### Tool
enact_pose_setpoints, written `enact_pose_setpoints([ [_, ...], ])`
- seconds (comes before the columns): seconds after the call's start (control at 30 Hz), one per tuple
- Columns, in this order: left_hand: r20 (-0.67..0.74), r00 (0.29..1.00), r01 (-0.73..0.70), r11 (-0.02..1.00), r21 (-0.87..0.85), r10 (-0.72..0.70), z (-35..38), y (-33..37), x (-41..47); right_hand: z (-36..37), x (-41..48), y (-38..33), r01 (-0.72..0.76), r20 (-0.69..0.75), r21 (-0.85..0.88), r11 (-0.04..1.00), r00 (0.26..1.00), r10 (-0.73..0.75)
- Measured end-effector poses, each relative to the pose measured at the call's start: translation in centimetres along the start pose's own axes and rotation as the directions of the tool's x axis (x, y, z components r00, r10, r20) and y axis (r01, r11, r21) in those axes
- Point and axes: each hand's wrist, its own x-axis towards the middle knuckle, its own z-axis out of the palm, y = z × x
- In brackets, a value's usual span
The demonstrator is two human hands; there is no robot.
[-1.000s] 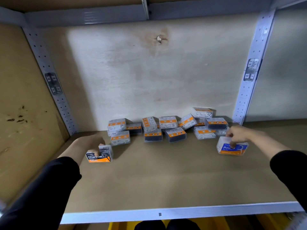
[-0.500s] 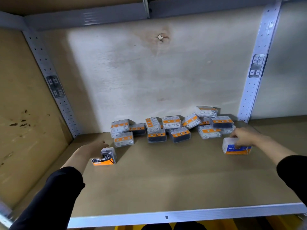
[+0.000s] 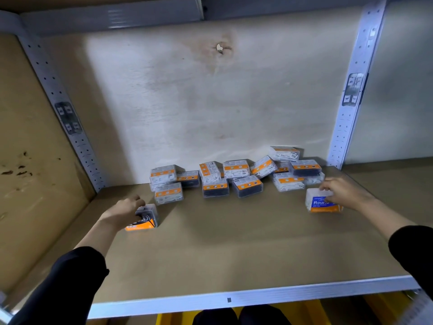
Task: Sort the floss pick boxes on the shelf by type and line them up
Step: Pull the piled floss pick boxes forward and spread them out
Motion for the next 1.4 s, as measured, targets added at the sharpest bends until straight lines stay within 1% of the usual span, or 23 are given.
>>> enact_pose_setpoints([
  [0.23, 0.007, 1.0, 0.03, 0.997, 0.073, -0.03, -0.1, 0.7, -0.2, 0.3, 0.0, 0.2, 0.013, -0.036, 0.019, 1.0, 0.999, -0.012],
  [0.47, 0.034, 0.999, -0.002, 1.0, 0.019, 0.001, -0.4, 0.2, -0.3, 0.4, -0.1, 0.3, 0.036, -0.034, 0.025, 0.999, 0.999, -0.035],
  [0.63, 0.071, 0.997, -0.011, 0.999, -0.034, 0.013, -1.6, -0.5, -0.1, -0.3, -0.1, 0.2, 0.05, 0.002, 0.018, 0.999, 0.999, -0.05],
  [0.73, 0.079, 0.997, 0.0, 0.998, -0.057, 0.004, -2.6, -0.4, 0.3, -1.1, 0.2, 0.1, 0.042, -0.025, 0.049, 0.998, 0.999, -0.041],
  [0.8, 0.072, 0.997, 0.014, 0.997, -0.074, -0.009, -3.3, -0.1, 0.8, -1.5, 0.6, -0.3, 0.039, -0.056, 0.021, 0.999, 0.998, -0.038],
  [0.87, 0.068, 0.998, 0.023, 0.996, -0.091, -0.017, -4.0, 0.5, 1.2, -2.0, 0.9, -1.2, 0.033, -0.073, 0.006, 0.999, 0.997, -0.033],
  [0.93, 0.048, 0.999, 0.016, 0.994, -0.104, -0.011, -4.6, 1.2, 1.9, -2.5, 1.3, -2.3, 0.034, -0.073, 0.042, 0.999, 0.997, -0.031],
  [1.03, -0.005, 1.0, -0.014, 0.995, -0.102, 0.013, -5.5, 2.6, 2.6, -3.2, 2.2, -4.7, 0.068, -0.06, 0.08, 0.994, 0.996, -0.064],
  [1.13, -0.037, 0.999, -0.034, 0.994, -0.103, 0.031, -5.8, 3.8, 3.8, -3.4, 3.7, -7.1, 0.102, -0.086, 0.099, 0.99, 0.992, -0.094],
  [1.27, -0.008, 0.999, -0.046, 0.996, -0.072, 0.046, -5.3, 5.3, 5.5, -2.6, 5.9, -10.4, 0.176, -0.065, 0.164, 0.971, 0.984, -0.167],
  [1.33, 0.019, 0.998, -0.052, 0.998, -0.044, 0.053, -4.5, 5.9, 6.2, -2.1, 6.9, -11.9, 0.214, -0.075, 0.151, 0.965, 0.976, -0.204],
  [1.4, 0.053, 0.997, -0.053, 0.999, -0.011, 0.053, -3.6, 6.4, 7.0, -1.1, 8.2, -13.1, 0.243, -0.048, 0.149, 0.959, 0.97, -0.239],
])
